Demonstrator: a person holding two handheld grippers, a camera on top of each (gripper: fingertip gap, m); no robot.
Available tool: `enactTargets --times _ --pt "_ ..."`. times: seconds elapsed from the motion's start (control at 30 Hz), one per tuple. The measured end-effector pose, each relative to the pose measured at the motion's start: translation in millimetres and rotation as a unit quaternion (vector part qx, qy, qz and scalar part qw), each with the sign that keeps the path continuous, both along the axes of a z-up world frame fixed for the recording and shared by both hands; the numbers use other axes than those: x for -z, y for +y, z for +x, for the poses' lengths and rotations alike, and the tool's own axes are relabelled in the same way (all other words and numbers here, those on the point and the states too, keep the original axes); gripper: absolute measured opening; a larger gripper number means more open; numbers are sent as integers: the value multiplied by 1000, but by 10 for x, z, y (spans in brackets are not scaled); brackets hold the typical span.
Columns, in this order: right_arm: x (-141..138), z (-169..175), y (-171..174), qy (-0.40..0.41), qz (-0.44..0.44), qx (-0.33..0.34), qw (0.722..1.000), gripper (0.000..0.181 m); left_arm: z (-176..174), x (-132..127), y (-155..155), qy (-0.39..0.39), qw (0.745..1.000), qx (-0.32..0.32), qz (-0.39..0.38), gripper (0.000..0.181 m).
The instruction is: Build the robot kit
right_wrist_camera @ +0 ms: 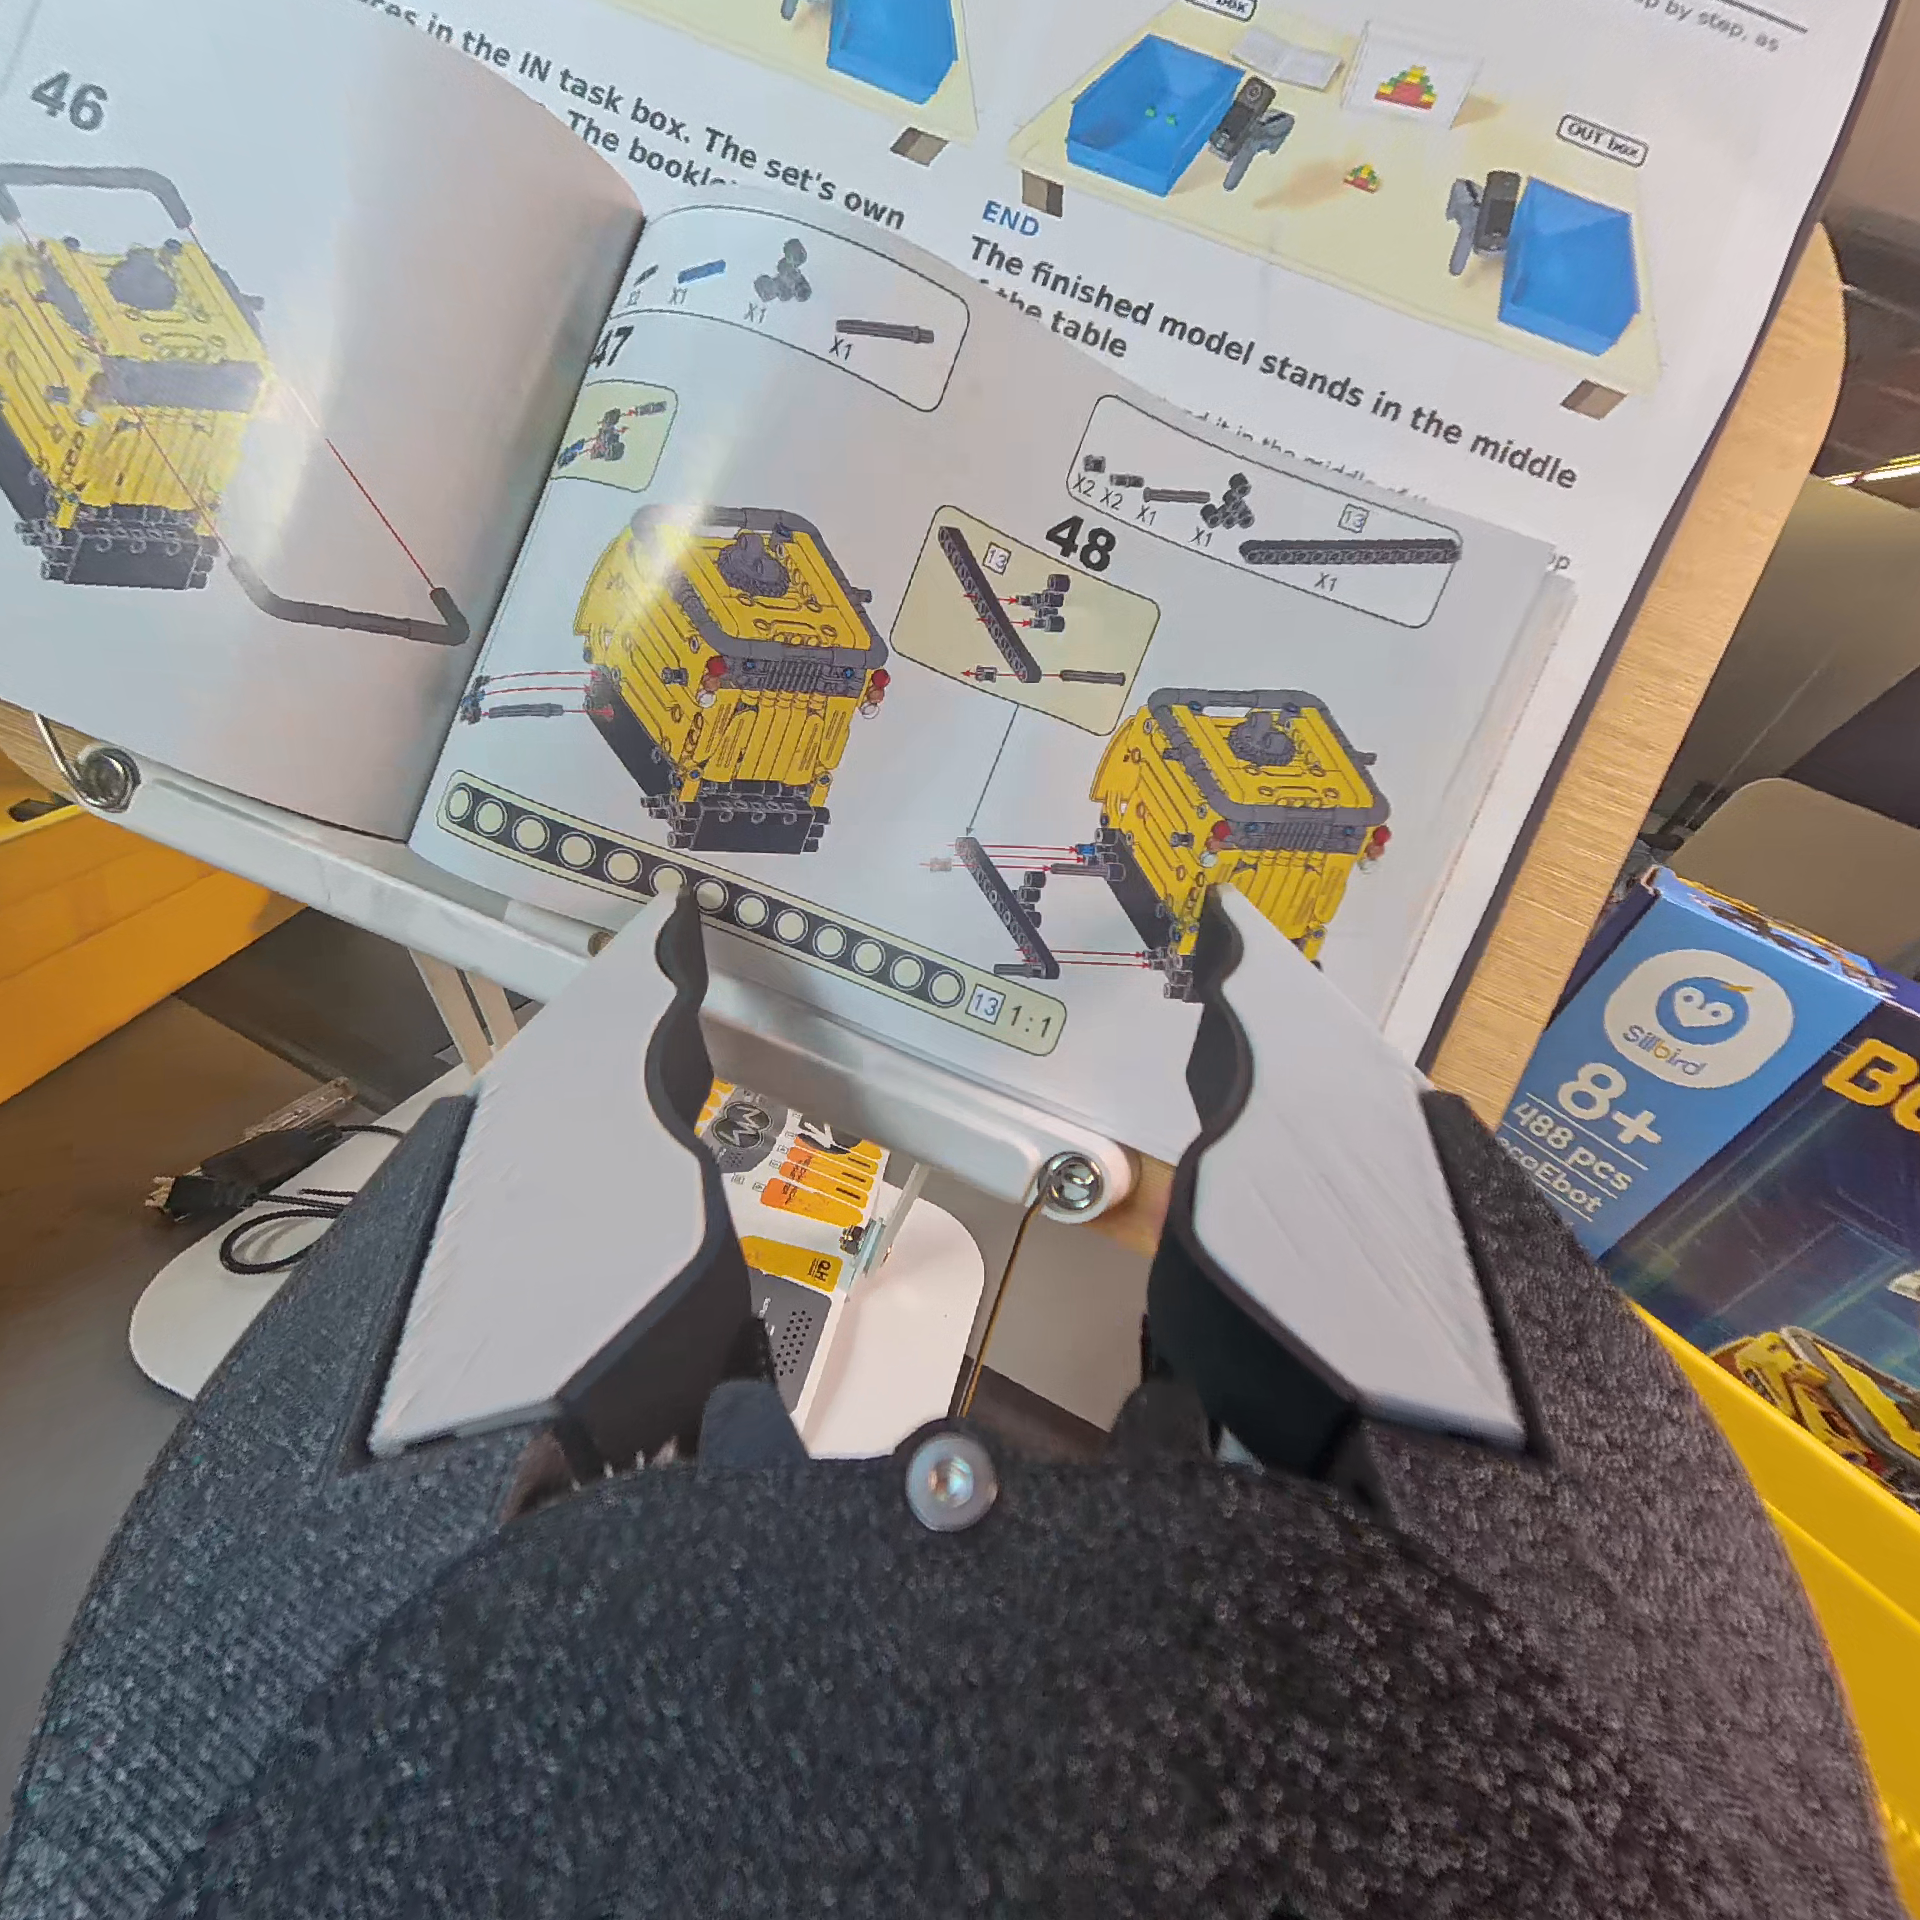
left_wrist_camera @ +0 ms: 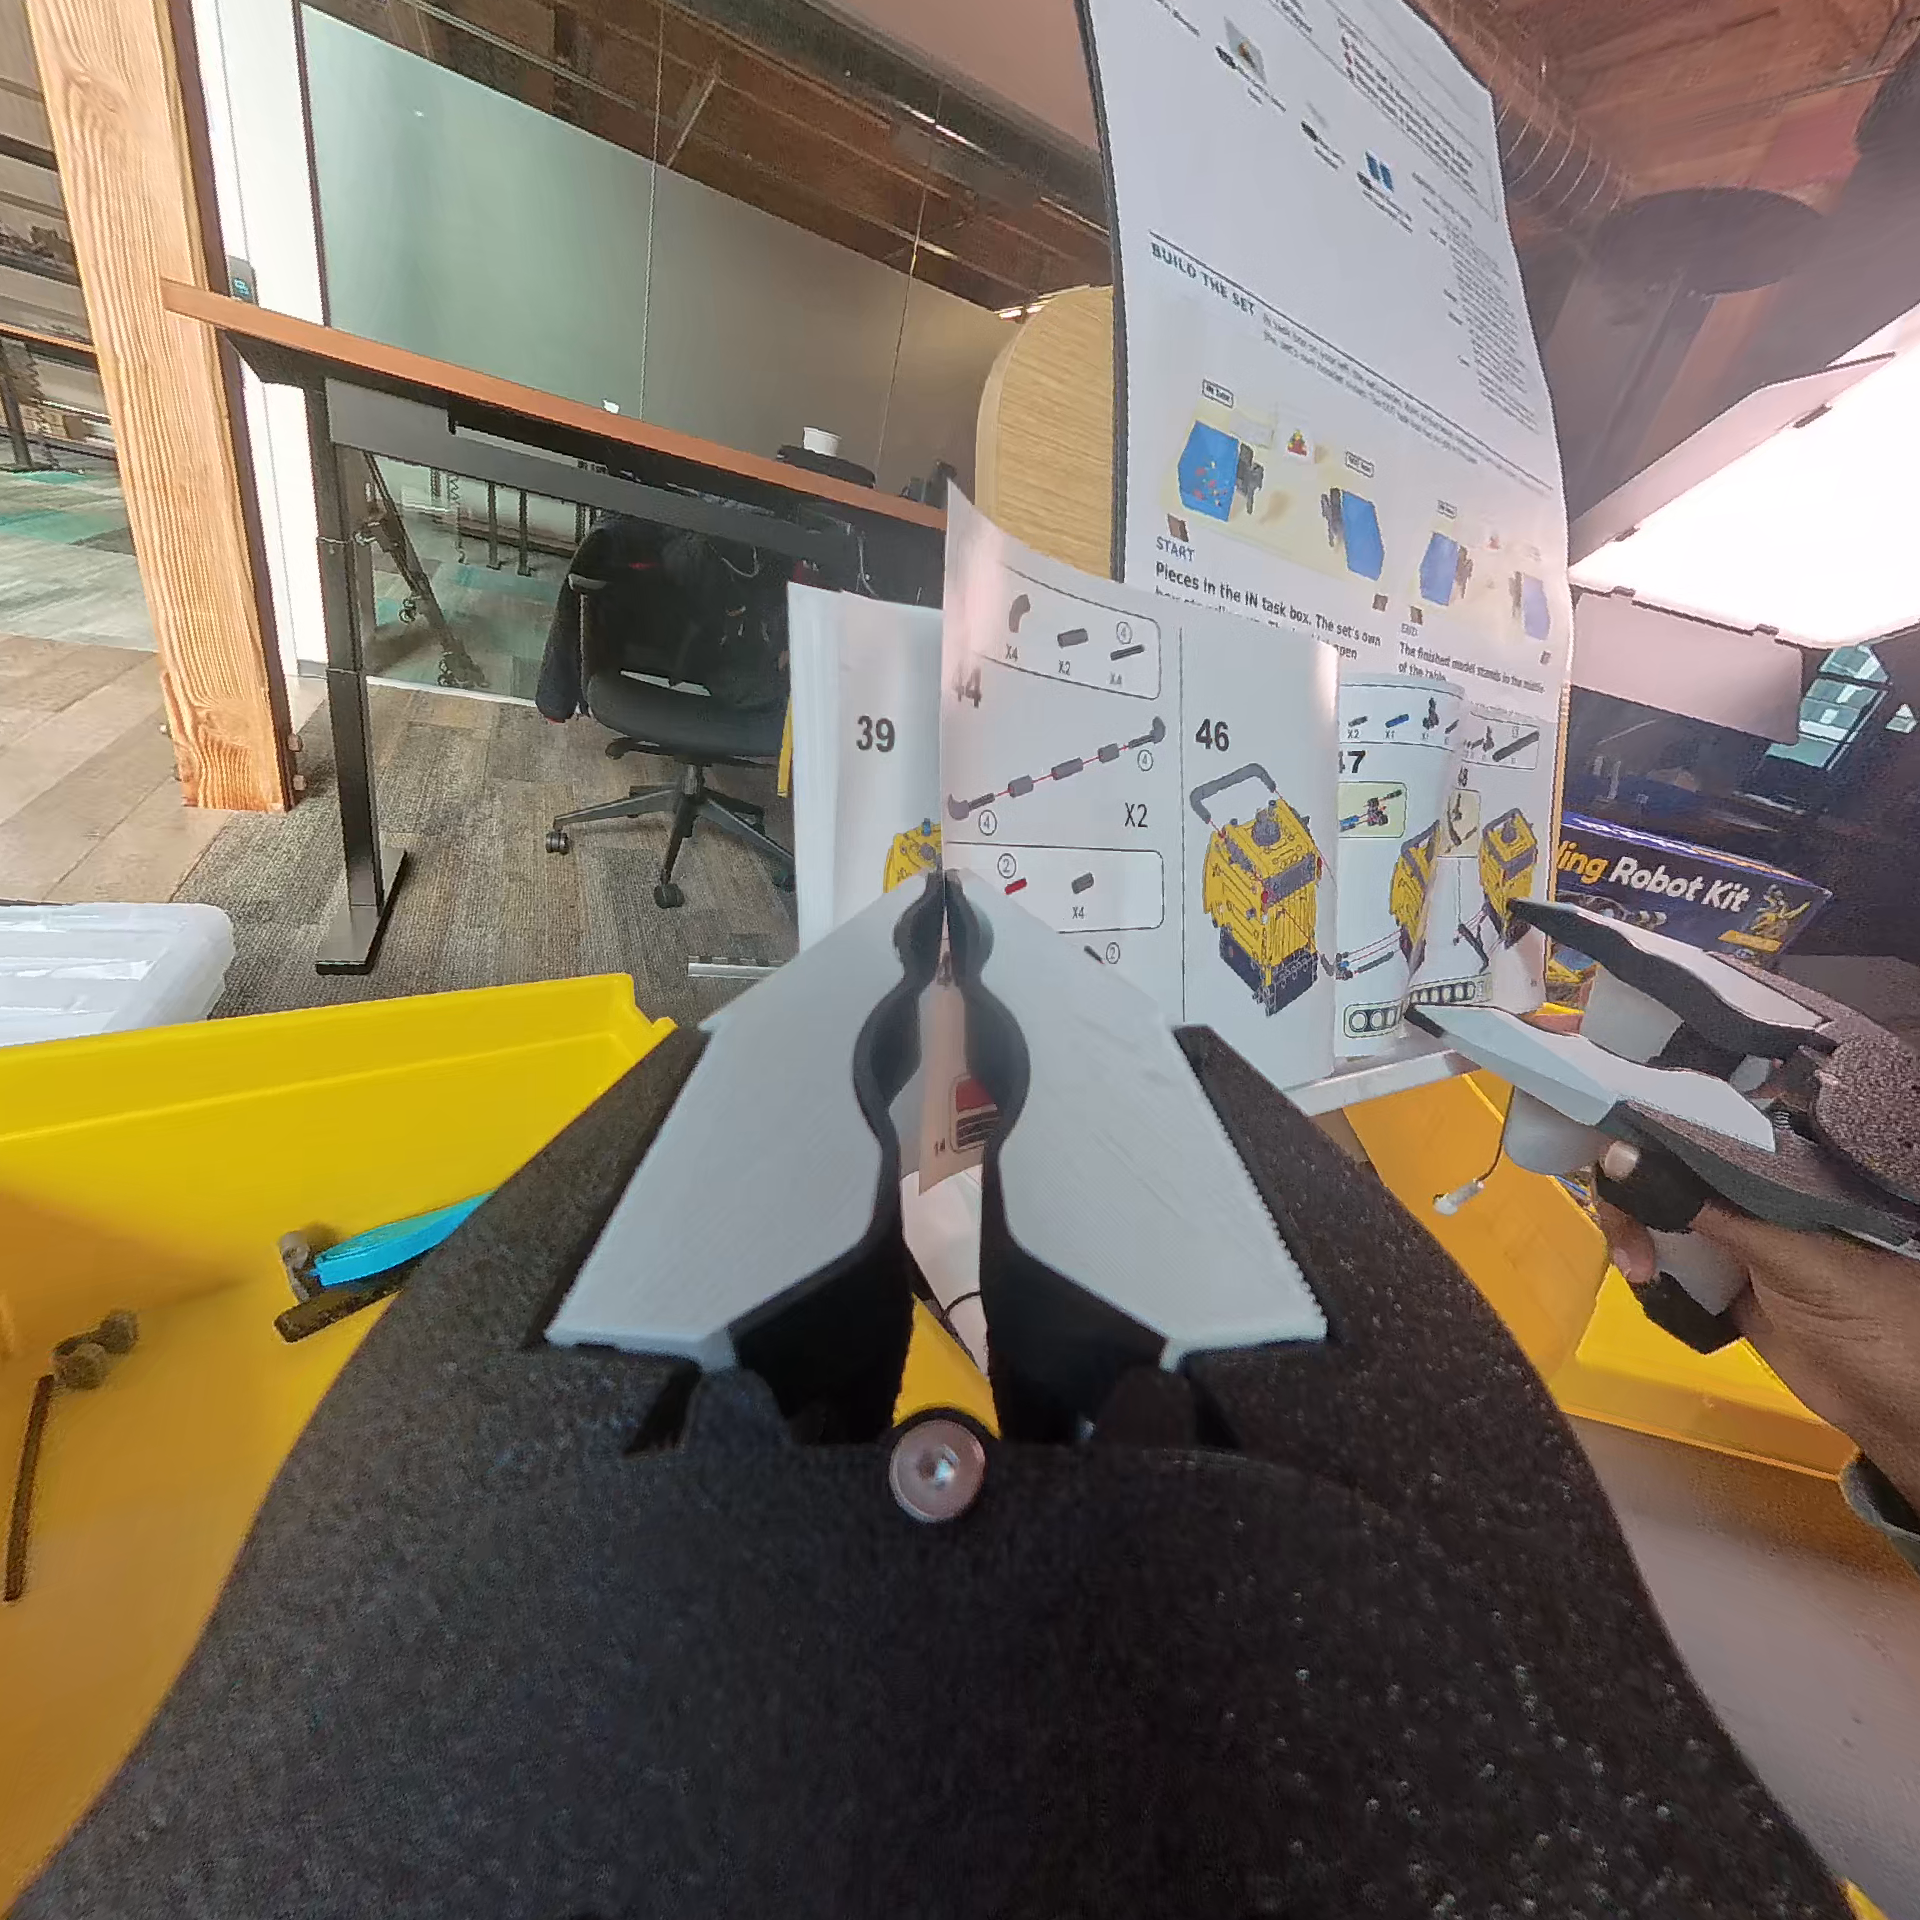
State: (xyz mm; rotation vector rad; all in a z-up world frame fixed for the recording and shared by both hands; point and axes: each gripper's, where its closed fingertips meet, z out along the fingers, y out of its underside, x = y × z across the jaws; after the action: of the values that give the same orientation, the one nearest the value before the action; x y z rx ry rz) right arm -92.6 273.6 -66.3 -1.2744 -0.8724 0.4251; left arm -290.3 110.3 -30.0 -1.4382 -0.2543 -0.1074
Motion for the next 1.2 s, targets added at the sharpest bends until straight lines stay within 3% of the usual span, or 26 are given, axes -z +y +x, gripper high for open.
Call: enactTargets --times 0.1,0.2,0.3,0.37,0.57,0.6,0.67,0.73,0.8,0.87,0.93,1.07,1.2 --pt "-13 8 13 9 -9 -3 1000 94 -3 -2 -3 -1 1000 2 0 0" --pt "29 -18 2 -10 0 -1 1000 79 7 -5 6 0 1000 2 1 0" --pt "14 -7 -19 -30 8 6 1000 58 11 3 10 -5 1000 8 0 0" --pt "-7 7 -41 -37 11 10 999 29 12 -3 4 -7 1000 12 2 0" --pt "104 -304 -319 -57 17 -34 998 0 121 -76 -5 -2 999 45 16 0" --pt "103 -350 -362 -59 24 -36 997 1 139 -84 -5 2 999 47 16 0" --pt "10 -345 -365 -53 45 -19 997 35 142 -91 -11 10 999 45 14 0" --pt "-143 -246 -285 -23 42 -4 999 83 121 -102 -26 13 999 41 15 0" --pt "-186 -105 -91 8 -8 16 1000 102 97 -107 -38 7 999 41 18 0" --pt "-77 -116 -8 3 -62 -3 998 106 97 -97 -30 2 999 43 19 0" --pt "-41 -194 -107 -21 -50 -22 998 102 123 -75 -2 4 999 46 15 0" --pt "-22 -515 -523 -43 -4 -87 995 90 185 -32 49 10 999 52 6 0" --pt "-69 -872 -1037 -51 36 -176 982 92 163 -46 27 9 999 52 9 0"
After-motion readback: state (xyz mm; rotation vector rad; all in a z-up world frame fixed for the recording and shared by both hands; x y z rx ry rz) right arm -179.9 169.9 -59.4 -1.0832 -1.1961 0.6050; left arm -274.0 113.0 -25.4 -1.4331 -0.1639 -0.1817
